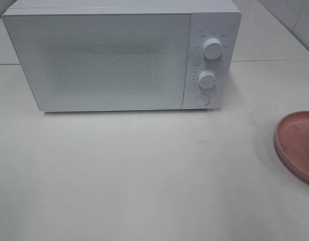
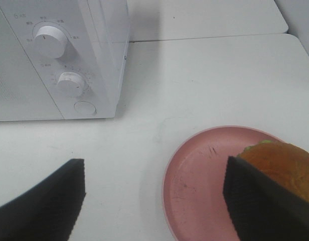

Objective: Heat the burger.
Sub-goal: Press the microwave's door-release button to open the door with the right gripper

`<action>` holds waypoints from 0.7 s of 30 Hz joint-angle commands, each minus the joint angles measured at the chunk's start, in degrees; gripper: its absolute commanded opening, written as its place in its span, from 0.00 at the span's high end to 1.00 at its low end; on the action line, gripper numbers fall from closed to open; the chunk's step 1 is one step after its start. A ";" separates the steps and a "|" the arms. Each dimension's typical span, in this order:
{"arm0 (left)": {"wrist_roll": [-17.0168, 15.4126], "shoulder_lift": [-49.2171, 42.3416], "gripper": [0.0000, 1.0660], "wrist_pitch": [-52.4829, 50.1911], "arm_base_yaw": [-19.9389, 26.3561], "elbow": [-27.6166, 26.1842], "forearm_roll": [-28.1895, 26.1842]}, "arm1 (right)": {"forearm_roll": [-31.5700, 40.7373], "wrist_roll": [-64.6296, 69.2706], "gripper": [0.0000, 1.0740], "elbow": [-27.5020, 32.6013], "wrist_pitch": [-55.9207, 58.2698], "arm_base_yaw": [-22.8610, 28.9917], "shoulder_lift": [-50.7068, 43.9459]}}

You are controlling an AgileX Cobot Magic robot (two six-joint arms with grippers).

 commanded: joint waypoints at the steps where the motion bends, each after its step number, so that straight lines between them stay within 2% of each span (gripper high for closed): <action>1: 0.00 -0.23 0.08 -0.17 0.00 0.06 -0.46 | 0.29 -0.23 0.30 0.11 -3.78 -0.29 2.86; 14: 0.00 -0.23 0.08 -0.17 0.00 0.06 -0.46 | -1.49 -0.11 0.30 0.11 -17.42 -0.29 15.24; 20: 0.00 -0.23 0.08 -0.17 0.00 0.06 -0.46 | -3.04 0.00 0.30 0.63 -26.59 -0.29 20.34; 21: 0.00 -0.23 0.08 -0.17 0.00 0.06 -0.46 | -2.98 0.06 0.30 1.89 -31.17 -0.29 21.77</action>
